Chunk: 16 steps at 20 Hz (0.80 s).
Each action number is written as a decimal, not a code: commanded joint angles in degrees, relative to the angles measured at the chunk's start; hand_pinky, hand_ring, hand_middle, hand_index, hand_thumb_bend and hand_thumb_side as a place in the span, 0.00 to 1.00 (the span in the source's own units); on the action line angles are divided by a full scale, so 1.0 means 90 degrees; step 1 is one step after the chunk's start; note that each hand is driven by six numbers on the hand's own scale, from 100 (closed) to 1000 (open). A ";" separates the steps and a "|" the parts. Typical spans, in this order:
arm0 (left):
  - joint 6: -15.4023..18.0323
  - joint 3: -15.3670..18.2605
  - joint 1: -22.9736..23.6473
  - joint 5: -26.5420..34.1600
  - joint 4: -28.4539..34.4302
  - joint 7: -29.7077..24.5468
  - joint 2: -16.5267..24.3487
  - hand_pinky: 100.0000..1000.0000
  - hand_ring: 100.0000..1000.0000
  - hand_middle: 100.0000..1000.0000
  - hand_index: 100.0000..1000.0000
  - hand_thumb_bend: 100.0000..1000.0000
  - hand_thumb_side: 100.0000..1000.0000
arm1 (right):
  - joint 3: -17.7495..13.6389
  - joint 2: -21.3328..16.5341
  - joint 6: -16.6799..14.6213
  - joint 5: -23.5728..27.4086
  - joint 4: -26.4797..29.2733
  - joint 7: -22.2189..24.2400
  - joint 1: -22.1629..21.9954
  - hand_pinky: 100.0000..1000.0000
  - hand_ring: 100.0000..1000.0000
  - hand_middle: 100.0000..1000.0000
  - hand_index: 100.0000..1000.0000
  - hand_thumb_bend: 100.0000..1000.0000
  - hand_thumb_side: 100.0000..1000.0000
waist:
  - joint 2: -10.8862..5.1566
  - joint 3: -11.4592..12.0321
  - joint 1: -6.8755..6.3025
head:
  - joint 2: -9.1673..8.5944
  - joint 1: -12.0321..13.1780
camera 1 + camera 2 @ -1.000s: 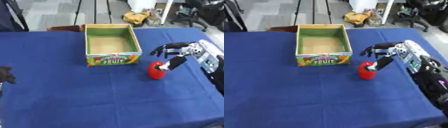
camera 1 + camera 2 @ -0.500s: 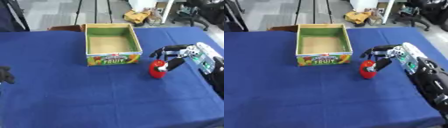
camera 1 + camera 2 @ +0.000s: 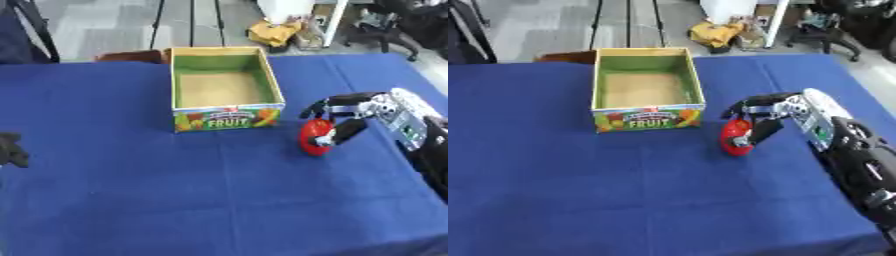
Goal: Pick up objects on the table and place them in the box.
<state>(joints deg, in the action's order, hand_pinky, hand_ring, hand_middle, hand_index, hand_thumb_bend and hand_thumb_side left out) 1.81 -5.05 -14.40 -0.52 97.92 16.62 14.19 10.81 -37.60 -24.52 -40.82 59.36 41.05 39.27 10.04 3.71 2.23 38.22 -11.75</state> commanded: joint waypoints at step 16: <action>0.0007 0.0034 -0.0073 0.0016 0.0116 -0.0002 0.0054 0.54 0.29 0.34 0.52 0.95 0.76 | 0.0069 -0.0141 -0.0280 -0.0292 0.0046 0.0138 -0.0065 0.39 0.67 0.89 0.98 0.21 0.20 | -0.0105 -0.0033 0.0025 | 0.0008 -0.0019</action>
<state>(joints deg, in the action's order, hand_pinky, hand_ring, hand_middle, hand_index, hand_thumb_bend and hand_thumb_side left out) 1.80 -5.05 -14.40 -0.51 97.92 16.60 14.18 11.70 -37.53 -25.28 -42.97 59.36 40.66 38.22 9.95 3.53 2.54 38.22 -11.75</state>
